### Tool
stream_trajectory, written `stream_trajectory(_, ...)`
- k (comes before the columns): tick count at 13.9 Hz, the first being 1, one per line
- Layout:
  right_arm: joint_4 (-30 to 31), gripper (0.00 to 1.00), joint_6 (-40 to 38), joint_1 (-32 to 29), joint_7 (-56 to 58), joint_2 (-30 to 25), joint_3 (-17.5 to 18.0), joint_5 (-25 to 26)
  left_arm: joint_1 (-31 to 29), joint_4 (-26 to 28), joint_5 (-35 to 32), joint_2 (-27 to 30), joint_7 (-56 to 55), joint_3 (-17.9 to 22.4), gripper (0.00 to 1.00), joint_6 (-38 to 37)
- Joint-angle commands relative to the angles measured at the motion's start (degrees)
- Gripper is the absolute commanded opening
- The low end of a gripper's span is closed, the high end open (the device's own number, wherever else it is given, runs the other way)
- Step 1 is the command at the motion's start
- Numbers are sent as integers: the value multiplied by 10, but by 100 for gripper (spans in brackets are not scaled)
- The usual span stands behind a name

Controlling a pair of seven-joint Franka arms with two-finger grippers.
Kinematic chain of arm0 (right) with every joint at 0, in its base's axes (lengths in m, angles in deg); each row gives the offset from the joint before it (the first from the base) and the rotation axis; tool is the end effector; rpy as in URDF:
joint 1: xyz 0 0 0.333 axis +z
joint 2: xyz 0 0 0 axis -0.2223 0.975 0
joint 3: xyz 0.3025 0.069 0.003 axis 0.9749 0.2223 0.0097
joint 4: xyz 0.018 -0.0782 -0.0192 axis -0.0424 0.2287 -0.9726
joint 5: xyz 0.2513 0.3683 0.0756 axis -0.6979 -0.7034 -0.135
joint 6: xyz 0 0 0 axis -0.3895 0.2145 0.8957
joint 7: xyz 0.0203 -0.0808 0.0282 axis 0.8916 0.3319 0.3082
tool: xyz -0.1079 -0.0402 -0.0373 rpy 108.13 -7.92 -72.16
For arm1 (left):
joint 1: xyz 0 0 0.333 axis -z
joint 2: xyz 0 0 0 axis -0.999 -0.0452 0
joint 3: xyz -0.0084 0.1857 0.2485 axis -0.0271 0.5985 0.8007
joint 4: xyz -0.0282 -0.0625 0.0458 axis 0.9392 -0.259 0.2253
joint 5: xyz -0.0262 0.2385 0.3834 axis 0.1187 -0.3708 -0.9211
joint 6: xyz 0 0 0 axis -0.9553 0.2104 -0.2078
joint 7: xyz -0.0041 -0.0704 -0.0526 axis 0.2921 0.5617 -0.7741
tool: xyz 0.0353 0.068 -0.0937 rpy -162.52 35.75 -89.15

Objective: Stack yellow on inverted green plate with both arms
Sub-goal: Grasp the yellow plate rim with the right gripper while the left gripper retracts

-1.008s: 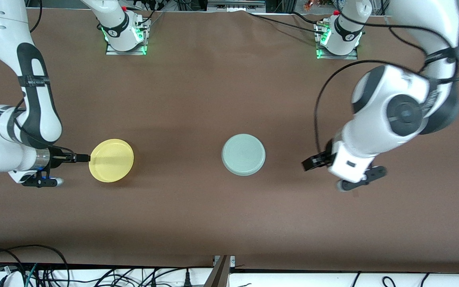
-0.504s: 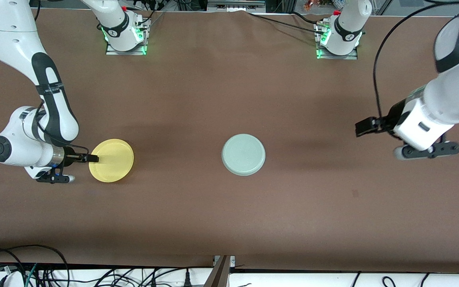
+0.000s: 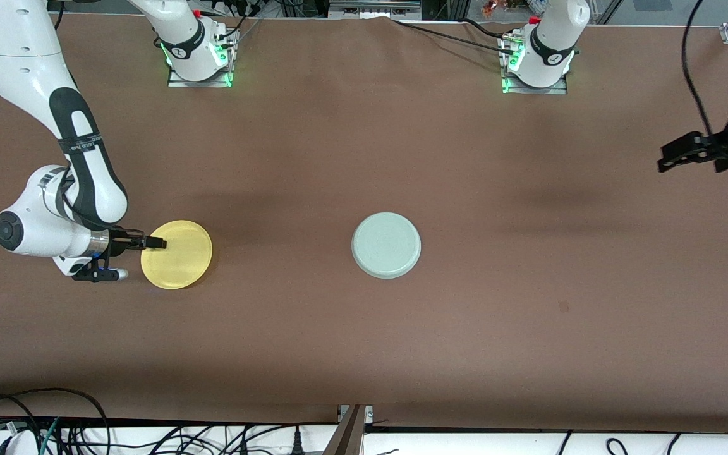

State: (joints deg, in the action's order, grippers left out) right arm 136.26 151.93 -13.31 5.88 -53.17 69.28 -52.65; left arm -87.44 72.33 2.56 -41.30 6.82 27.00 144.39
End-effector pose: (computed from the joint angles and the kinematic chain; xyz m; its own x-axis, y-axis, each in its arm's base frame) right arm 0.6564 -0.0761 0.1149 0.9813 0.0051 -0.1926 -0.0294 -0.9840 -0.1759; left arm 0.6281 0.0536 0.5700 0.9949 0.0285 -0.0964 0.0276 -0.9996 -0.0105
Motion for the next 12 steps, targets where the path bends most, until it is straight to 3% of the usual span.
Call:
stream_trajectory(1,13,58,10,-18,42,-2,6,-14,17,114,7,55,33,33,100,82)
stream_trajectory(3,13,37,10,-24,55,-1,6,-14,18,189,6,97,18,33,100,138)
stream_trajectory(7,8,0,5,-25,55,-2,6,-14,21,189,4,103,-31,12,100,127)
stream_trajectory(10,-6,0,2,-23,51,-8,8,-18,21,188,4,99,-32,12,100,130)
stream_trajectory(12,-34,0,-16,-23,50,-36,34,-21,21,180,4,97,-33,12,100,130)
